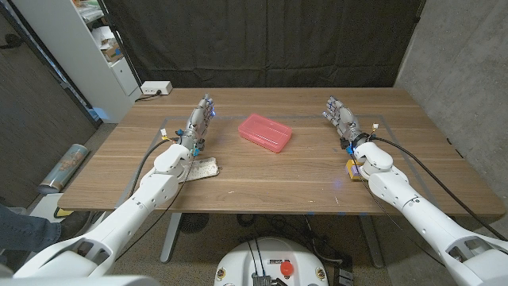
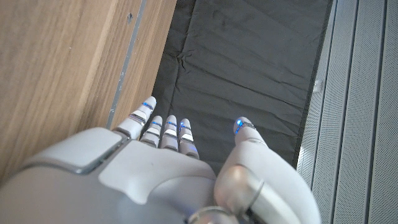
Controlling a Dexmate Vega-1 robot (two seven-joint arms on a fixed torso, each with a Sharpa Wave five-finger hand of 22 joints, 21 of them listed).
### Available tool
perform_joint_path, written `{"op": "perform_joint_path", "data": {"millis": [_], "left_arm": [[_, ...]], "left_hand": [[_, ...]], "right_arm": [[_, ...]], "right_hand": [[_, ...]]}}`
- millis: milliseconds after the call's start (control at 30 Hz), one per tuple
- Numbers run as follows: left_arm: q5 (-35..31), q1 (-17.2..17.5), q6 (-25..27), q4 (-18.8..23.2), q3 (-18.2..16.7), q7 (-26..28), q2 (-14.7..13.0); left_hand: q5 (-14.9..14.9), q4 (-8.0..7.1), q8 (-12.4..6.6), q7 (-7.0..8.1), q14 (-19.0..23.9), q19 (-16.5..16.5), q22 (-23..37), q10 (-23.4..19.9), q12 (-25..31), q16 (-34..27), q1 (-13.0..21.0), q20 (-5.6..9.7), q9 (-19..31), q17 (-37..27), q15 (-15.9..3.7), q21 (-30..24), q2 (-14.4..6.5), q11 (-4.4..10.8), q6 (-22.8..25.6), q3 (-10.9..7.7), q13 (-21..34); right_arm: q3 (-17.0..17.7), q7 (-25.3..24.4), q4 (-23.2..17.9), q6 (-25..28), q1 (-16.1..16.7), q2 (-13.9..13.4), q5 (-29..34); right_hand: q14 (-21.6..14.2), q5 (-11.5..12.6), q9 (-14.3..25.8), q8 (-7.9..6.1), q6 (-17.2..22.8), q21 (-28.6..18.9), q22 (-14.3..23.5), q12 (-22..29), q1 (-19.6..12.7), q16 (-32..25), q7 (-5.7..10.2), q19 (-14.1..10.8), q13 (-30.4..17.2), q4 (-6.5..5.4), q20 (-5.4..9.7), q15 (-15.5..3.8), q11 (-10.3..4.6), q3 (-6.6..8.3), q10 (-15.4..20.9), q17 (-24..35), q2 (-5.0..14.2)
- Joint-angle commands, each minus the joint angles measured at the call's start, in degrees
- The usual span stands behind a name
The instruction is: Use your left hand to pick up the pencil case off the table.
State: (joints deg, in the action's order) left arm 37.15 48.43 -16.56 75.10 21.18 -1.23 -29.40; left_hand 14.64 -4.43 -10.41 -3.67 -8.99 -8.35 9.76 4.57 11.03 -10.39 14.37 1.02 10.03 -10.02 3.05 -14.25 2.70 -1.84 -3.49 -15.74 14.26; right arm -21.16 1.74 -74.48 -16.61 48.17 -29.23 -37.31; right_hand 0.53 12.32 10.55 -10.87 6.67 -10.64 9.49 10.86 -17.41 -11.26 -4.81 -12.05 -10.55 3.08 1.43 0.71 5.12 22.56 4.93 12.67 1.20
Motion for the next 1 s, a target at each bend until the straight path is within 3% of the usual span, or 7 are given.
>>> {"op": "perform_joint_path", "data": {"millis": [33,900,1000], "left_arm": [[-0.28,0.61,0.30,1.00,-0.22,0.75,-0.34],[-3.65,2.58,-1.78,5.07,-0.64,2.61,-2.69],[-7.92,2.45,-1.58,6.06,-0.04,5.77,-3.70]], "left_hand": [[0.32,0.06,-0.32,-0.48,-0.42,-0.46,0.28,0.36,0.36,-0.26,0.58,-0.24,0.20,-0.30,0.08,-0.13,-0.08,-0.07,0.18,-0.27,-0.02],[0.25,0.32,-0.37,-0.28,-0.23,-0.32,0.31,0.26,0.51,-0.33,0.89,-1.05,0.22,-0.30,0.11,0.33,-0.47,0.29,0.25,-0.29,-0.65],[0.24,0.38,-0.38,-0.21,-0.20,-0.28,0.31,0.17,0.56,-0.34,0.97,-1.14,0.22,-0.30,0.07,0.38,-0.51,0.25,0.26,-0.30,-0.74]], "right_arm": [[0.14,0.35,0.01,0.00,0.04,-0.04,-0.38],[0.06,-0.83,-0.89,-0.34,1.03,0.27,-0.04],[0.21,-0.96,-1.33,-0.36,1.32,0.09,-0.10]], "right_hand": [[0.02,0.39,0.24,-0.39,0.42,-0.25,0.22,0.39,-0.46,-0.31,0.07,-0.39,-0.12,-0.04,-0.11,0.58,0.09,0.26,0.45,0.13,0.04],[0.16,0.35,0.23,-0.41,0.61,-0.15,0.22,0.30,-0.44,-0.29,0.19,-0.08,-0.08,0.20,-0.17,0.65,0.06,-0.04,0.43,-0.11,0.38],[0.21,0.35,0.23,-0.42,0.63,-0.16,0.22,0.29,-0.44,-0.27,0.19,-0.07,-0.08,0.24,-0.19,0.63,0.00,-0.08,0.41,-0.13,0.38]]}}
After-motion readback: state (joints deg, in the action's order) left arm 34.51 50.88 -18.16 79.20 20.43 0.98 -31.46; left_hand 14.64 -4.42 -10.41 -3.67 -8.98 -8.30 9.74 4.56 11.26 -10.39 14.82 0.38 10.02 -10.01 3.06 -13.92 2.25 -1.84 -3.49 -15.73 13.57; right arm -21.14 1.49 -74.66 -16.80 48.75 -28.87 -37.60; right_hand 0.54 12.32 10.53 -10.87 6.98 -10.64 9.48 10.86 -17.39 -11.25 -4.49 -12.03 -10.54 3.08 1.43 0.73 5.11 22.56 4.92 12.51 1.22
